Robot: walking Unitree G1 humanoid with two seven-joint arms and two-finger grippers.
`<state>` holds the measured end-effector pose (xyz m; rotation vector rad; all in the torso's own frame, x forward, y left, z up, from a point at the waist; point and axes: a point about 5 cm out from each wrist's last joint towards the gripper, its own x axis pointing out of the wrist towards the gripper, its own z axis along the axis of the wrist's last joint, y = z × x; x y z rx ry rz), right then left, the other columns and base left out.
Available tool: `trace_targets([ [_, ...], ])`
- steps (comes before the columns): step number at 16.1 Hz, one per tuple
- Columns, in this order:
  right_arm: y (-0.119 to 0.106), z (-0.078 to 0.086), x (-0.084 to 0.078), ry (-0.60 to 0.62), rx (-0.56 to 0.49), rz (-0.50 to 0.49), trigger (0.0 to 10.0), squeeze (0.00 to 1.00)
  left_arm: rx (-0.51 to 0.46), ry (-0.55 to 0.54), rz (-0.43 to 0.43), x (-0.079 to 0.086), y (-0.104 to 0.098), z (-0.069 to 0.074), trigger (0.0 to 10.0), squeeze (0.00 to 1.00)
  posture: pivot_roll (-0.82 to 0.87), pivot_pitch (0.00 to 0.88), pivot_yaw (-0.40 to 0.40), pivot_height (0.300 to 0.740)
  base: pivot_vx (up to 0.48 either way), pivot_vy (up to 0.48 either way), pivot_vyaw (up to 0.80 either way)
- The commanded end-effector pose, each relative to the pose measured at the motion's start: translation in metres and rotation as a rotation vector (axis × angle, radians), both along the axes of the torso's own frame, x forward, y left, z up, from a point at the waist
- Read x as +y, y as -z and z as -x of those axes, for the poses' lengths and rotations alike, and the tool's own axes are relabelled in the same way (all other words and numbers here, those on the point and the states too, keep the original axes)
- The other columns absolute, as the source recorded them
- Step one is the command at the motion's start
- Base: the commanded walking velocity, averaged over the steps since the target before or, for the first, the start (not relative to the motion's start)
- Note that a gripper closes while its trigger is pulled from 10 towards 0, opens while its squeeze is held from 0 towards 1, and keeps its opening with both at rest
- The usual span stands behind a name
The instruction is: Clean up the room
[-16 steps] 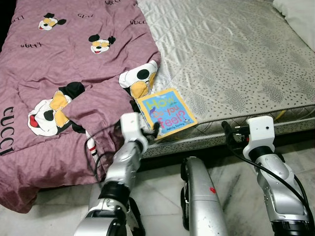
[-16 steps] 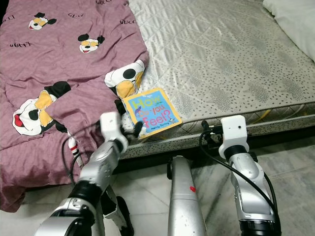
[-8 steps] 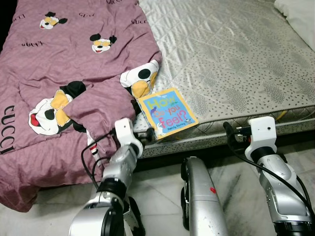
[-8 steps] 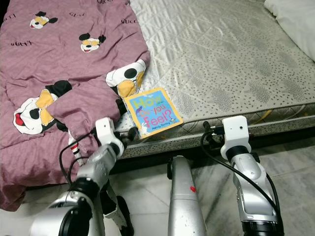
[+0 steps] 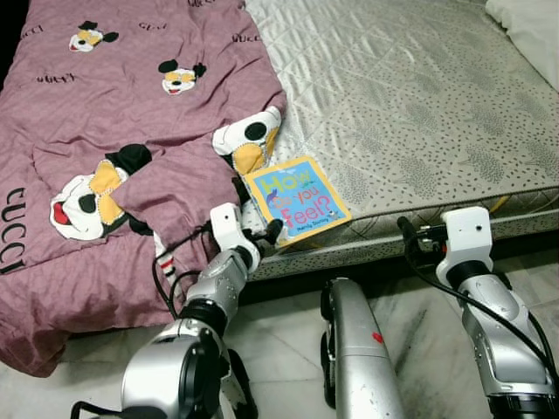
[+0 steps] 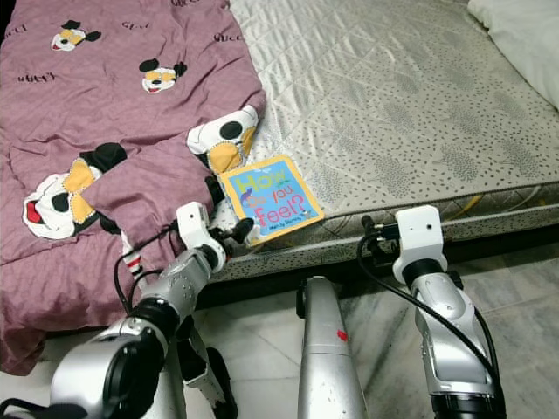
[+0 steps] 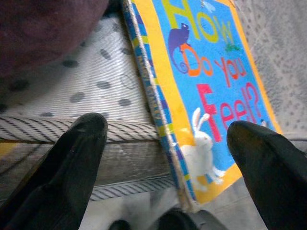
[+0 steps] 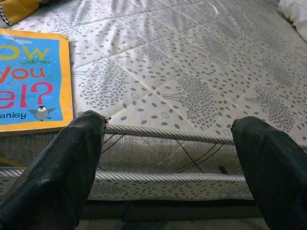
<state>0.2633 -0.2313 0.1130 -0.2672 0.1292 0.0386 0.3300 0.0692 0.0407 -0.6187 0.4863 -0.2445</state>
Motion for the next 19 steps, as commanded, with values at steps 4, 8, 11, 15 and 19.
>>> trace_targets([
  [4,-0.005,0.002,0.0,-0.002,-0.012,0.004,10.0,0.0,0.06,0.062,0.113,-0.009,0.002,0.003,4.7,0.0,-0.3,0.164,0.03,0.559,0.0,0.0,0.0],
  [8,-0.008,0.005,-0.004,0.015,-0.019,0.008,10.0,0.0,0.053,0.077,0.167,-0.01,-0.008,-0.005,0.0,0.0,-0.32,0.165,0.035,0.559,0.0,0.0,0.0],
  [11,-0.008,0.005,-0.004,0.017,-0.02,0.009,10.0,0.0,0.018,0.082,0.178,-0.009,-0.015,-0.01,0.0,0.0,-0.31,0.163,0.033,0.559,0.0,0.0,0.0],
  [15,-0.007,0.003,-0.001,0.008,-0.018,0.007,10.0,0.0,0.008,0.067,0.185,-0.003,-0.014,-0.01,0.0,0.0,-0.3,0.16,0.028,0.559,0.0,0.0,0.0],
  [19,-0.007,0.002,-0.002,0.007,-0.02,0.007,10.0,0.0,0.016,0.051,0.189,0.001,-0.012,-0.01,0.0,0.0,-0.3,0.155,0.031,0.559,0.0,0.0,0.0],
])
